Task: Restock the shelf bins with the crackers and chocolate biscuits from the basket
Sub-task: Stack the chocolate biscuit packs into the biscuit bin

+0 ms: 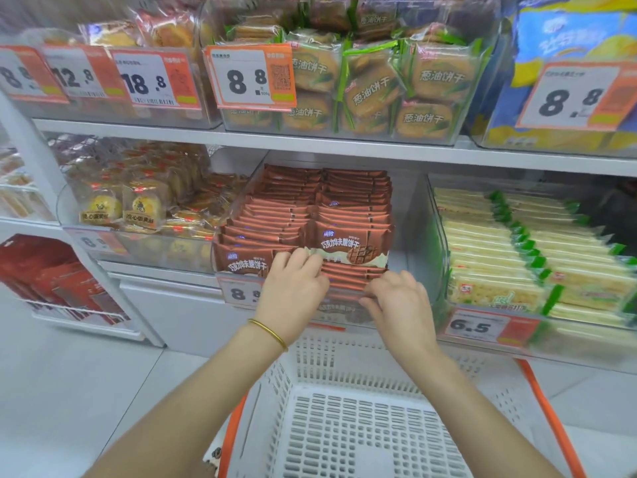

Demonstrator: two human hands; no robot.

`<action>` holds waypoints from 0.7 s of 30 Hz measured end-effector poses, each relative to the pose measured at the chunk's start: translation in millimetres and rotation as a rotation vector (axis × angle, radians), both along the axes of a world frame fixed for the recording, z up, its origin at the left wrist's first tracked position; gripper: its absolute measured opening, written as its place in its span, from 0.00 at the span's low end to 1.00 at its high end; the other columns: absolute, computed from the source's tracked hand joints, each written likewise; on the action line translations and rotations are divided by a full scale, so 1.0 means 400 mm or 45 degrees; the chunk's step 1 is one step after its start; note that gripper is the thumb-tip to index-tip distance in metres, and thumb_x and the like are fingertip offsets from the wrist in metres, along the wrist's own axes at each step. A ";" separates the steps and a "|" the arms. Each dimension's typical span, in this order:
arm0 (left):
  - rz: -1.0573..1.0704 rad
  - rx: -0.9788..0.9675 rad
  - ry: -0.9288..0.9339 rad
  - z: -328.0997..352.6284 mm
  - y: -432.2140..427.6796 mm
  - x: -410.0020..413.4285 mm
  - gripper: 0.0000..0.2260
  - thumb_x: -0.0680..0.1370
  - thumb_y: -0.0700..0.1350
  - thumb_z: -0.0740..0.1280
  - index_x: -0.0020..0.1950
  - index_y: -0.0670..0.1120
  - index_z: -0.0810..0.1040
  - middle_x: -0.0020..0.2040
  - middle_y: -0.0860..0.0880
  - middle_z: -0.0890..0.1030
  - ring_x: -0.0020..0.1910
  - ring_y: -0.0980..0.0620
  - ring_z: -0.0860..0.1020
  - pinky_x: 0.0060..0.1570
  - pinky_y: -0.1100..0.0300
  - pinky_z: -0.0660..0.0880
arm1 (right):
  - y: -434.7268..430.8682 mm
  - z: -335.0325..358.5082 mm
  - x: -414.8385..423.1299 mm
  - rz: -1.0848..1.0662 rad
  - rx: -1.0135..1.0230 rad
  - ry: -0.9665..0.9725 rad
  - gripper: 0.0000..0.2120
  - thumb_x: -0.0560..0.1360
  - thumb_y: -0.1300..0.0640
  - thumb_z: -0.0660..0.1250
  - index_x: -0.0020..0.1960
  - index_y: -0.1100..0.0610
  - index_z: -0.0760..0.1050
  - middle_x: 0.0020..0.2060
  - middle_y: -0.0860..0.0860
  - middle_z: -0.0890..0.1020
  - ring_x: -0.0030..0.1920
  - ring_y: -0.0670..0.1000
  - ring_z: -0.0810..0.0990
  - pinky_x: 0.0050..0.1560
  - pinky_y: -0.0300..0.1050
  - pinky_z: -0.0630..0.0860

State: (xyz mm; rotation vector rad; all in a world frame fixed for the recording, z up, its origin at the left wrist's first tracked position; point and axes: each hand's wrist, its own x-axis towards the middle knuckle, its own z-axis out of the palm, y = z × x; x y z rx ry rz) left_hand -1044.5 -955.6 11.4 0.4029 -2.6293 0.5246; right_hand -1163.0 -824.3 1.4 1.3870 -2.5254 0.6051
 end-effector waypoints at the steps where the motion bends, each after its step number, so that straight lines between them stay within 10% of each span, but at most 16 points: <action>1: 0.014 -0.013 0.028 -0.004 0.001 -0.001 0.03 0.64 0.41 0.69 0.30 0.47 0.77 0.37 0.48 0.74 0.42 0.46 0.67 0.43 0.52 0.61 | 0.001 -0.006 -0.001 0.010 -0.039 -0.021 0.04 0.69 0.57 0.74 0.38 0.55 0.80 0.37 0.49 0.78 0.42 0.55 0.74 0.41 0.44 0.62; 8: 0.004 -0.065 0.226 0.001 -0.012 -0.027 0.11 0.67 0.43 0.56 0.29 0.48 0.77 0.36 0.48 0.74 0.42 0.47 0.65 0.43 0.52 0.61 | -0.016 -0.023 -0.019 0.002 -0.203 -0.026 0.06 0.66 0.60 0.76 0.36 0.56 0.78 0.35 0.49 0.77 0.39 0.55 0.73 0.40 0.45 0.63; 21: 0.044 -0.105 0.280 0.002 -0.059 -0.093 0.02 0.61 0.42 0.69 0.29 0.49 0.79 0.35 0.49 0.73 0.42 0.47 0.64 0.43 0.52 0.59 | -0.060 -0.010 -0.085 0.033 -0.324 0.025 0.06 0.65 0.63 0.77 0.37 0.57 0.81 0.36 0.50 0.79 0.40 0.58 0.75 0.44 0.49 0.68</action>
